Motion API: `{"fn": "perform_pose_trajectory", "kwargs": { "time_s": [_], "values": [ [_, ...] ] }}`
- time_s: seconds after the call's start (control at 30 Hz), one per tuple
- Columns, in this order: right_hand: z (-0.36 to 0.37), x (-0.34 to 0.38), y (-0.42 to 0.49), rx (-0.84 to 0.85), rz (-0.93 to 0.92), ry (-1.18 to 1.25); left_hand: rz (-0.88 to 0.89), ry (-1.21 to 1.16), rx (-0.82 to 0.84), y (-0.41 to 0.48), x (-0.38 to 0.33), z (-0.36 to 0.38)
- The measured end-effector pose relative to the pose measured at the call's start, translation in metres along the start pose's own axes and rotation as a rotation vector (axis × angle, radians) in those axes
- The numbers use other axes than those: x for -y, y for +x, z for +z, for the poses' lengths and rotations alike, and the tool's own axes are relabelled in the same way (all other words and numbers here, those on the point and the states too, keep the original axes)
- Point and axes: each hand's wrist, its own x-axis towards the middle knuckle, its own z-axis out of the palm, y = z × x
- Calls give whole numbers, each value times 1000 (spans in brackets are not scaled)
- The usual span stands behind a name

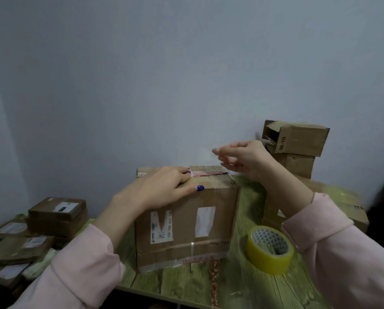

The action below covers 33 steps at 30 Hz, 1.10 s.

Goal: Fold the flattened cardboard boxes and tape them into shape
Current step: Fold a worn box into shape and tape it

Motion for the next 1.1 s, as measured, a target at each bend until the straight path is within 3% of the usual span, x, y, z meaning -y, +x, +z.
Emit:
{"fn": "perform_pose_trajectory", "kwargs": {
  "time_s": [1.1],
  "values": [
    [-24,-21,1,-22,36,-83,-12,-4,-6,-2,-6,-3]
  ]
}}
